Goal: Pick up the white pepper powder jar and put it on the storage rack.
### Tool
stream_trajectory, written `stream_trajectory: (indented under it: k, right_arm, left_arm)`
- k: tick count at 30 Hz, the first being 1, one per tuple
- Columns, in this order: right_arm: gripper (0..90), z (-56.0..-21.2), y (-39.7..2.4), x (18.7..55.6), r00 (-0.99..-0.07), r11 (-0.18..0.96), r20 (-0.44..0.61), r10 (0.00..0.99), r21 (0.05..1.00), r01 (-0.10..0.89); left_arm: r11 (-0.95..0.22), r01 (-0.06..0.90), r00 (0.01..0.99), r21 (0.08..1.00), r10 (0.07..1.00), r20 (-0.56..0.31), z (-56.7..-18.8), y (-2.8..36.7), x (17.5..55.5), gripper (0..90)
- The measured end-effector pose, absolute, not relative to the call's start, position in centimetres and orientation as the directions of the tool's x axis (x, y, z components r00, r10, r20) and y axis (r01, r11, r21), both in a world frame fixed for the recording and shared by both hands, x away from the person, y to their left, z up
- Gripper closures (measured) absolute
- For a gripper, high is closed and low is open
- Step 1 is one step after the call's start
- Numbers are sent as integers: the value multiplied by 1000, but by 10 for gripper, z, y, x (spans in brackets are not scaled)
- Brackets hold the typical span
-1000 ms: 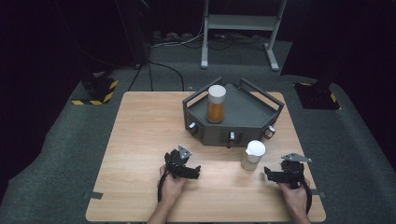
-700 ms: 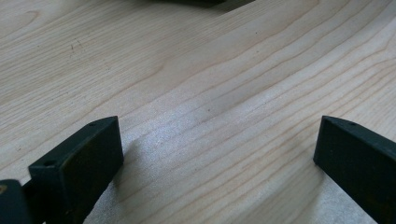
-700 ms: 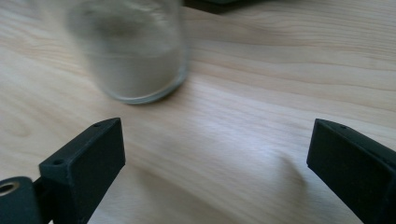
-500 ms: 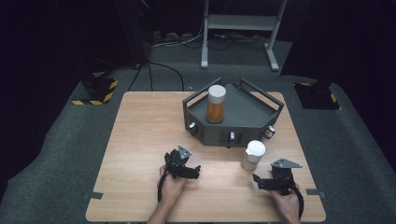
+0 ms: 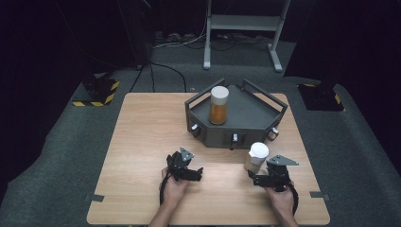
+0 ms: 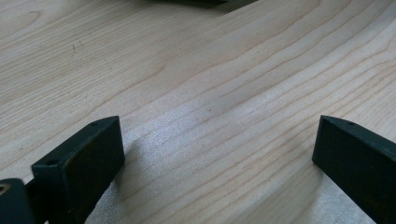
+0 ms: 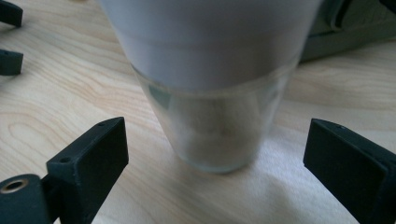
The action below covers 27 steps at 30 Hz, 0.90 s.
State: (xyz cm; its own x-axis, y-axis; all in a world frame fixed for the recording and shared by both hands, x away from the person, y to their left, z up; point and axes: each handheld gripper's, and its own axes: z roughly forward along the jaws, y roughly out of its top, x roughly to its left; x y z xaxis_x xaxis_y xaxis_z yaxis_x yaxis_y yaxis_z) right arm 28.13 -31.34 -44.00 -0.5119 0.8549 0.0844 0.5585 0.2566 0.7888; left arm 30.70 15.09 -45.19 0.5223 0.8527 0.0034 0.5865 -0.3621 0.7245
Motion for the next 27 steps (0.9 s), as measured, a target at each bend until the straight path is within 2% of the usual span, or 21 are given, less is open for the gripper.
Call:
stream_trajectory:
  k: [13, 27]
  right_arm:
    - [132, -434, -301, 292, -515, 257, 71, 854, 804, 536]
    - [248, -435, -300, 300, -517, 246, 77, 852, 814, 526]
  left_arm:
    - [-361, 587, 522, 725, 853, 3, -452, 151, 307, 27]
    - [-361, 587, 521, 725, 853, 3, -452, 151, 307, 28]
